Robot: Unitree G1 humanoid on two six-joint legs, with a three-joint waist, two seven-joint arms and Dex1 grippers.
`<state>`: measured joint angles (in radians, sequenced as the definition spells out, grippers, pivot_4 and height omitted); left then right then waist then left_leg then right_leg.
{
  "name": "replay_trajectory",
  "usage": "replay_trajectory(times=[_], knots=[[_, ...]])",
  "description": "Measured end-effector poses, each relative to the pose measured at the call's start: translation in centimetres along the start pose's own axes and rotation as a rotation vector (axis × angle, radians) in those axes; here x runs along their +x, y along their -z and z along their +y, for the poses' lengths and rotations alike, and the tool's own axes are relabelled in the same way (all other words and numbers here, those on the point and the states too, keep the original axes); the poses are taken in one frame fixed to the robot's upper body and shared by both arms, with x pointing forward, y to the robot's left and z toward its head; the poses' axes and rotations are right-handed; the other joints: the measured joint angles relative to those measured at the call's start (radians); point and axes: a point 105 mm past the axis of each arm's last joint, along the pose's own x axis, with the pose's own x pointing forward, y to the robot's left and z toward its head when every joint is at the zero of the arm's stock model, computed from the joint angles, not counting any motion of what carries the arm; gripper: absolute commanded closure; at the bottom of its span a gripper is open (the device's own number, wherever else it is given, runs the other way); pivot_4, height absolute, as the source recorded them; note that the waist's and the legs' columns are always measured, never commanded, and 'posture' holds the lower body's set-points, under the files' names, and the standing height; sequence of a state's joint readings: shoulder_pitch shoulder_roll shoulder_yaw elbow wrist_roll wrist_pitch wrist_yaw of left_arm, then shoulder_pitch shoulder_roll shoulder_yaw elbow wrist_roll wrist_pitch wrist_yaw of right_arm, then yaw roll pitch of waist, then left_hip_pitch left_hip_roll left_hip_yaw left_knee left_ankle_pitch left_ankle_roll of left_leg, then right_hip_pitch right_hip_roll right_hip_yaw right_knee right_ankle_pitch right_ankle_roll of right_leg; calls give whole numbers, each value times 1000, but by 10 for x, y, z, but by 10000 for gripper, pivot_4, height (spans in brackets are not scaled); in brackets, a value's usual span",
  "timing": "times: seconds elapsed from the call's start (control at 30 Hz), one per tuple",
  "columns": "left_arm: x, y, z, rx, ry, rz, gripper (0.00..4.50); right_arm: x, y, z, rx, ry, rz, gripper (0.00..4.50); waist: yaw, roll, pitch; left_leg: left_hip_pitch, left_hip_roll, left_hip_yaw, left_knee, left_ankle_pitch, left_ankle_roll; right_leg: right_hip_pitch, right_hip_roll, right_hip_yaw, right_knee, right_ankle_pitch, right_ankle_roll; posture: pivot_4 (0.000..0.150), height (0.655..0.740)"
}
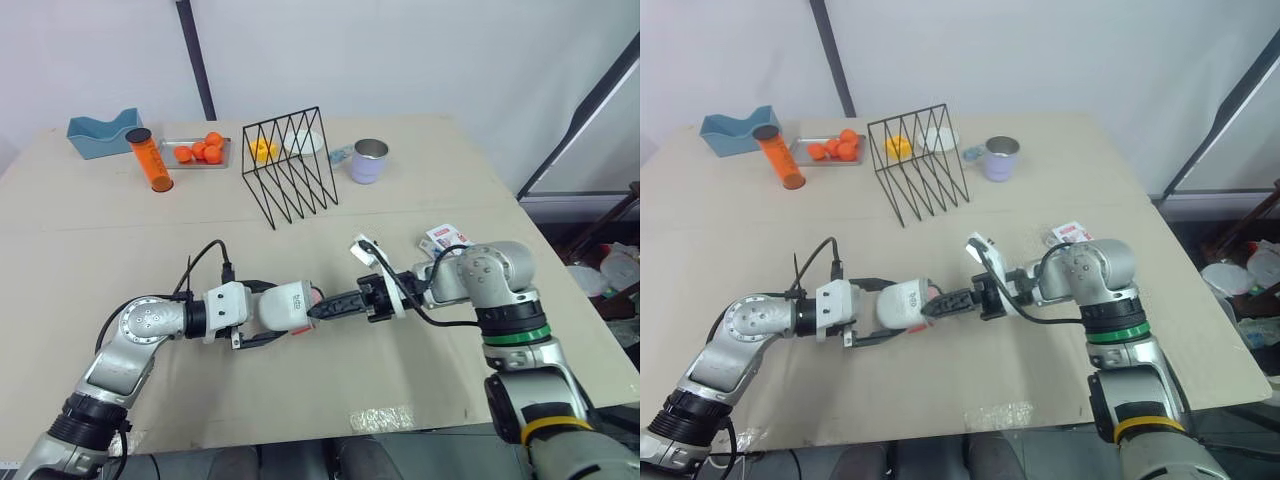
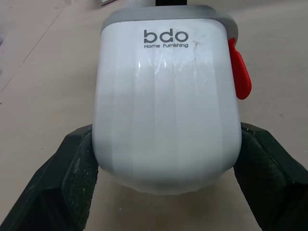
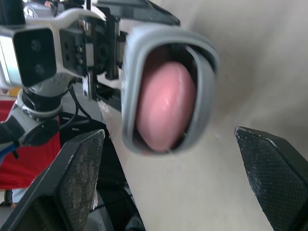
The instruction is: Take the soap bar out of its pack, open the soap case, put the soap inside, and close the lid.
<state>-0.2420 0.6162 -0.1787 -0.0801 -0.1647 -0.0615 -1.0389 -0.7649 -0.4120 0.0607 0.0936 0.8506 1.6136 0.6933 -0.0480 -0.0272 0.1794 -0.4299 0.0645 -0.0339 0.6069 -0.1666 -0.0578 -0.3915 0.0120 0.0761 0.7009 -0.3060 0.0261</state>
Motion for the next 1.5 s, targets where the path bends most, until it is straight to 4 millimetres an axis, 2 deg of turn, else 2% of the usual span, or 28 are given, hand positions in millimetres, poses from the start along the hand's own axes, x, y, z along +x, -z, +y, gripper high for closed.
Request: replay_trajectory(times=[0.47, 1.23, 1.3, 1.33, 1.37, 1.4, 1.43, 1.5], knots=[[3, -1, -1, 2, 0, -2, 10339, 15, -3, 0, 38, -4, -20, 293, 0, 0, 0, 0, 0, 0, 0, 0, 0, 0, 0, 0, 0, 0, 0, 1500, 7400], [5, 0, 1, -5, -16, 8, 10339, 20, 0, 0, 87, -10, -12, 293, 0, 0, 0, 0, 0, 0, -1, 0, 0, -1, 0, 0, 0, 0, 0, 1500, 7400], [6, 0, 0, -6, -15, 8, 10339, 20, 0, -1, 93, -9, -11, 5615, 0, 0, 0, 0, 0, 0, -1, 0, 0, -1, 0, 0, 0, 0, 0, 1500, 7400], [6, 0, 0, -7, -15, 8, 10339, 20, 0, -1, 93, -9, -11, 6439, 0, 0, 0, 0, 0, 0, -1, 0, 0, -1, 0, 0, 0, 0, 0, 1500, 7400], [6, 0, 0, -7, -14, 7, 10339, 20, 0, -1, 94, -6, -11, 11766, 0, 0, 0, 0, 0, 0, -1, 0, 0, -1, 0, 0, 0, 0, 0, 1500, 7400], [6, 0, 0, -7, -14, 7, 10339, 20, 0, -1, 94, -4, -10, 15278, 0, 0, 0, 0, 0, 0, -1, 0, 0, -1, 0, 0, 0, 0, 0, 1500, 7400], [7, 0, 0, -6, -15, 13, 10339, 20, 0, -1, 95, -6, -12, 21275, 0, 0, 0, 0, 0, 0, -1, 0, 0, -1, 0, 0, 0, 0, 0, 1500, 7400], [6, 1, 0, -9, -18, 19, 10339, 19, -1, 0, 98, -15, -21, 24199, 0, 0, 0, 0, 0, 0, -1, 0, 0, -1, 0, 0, 0, 0, 0, 1500, 7400]])
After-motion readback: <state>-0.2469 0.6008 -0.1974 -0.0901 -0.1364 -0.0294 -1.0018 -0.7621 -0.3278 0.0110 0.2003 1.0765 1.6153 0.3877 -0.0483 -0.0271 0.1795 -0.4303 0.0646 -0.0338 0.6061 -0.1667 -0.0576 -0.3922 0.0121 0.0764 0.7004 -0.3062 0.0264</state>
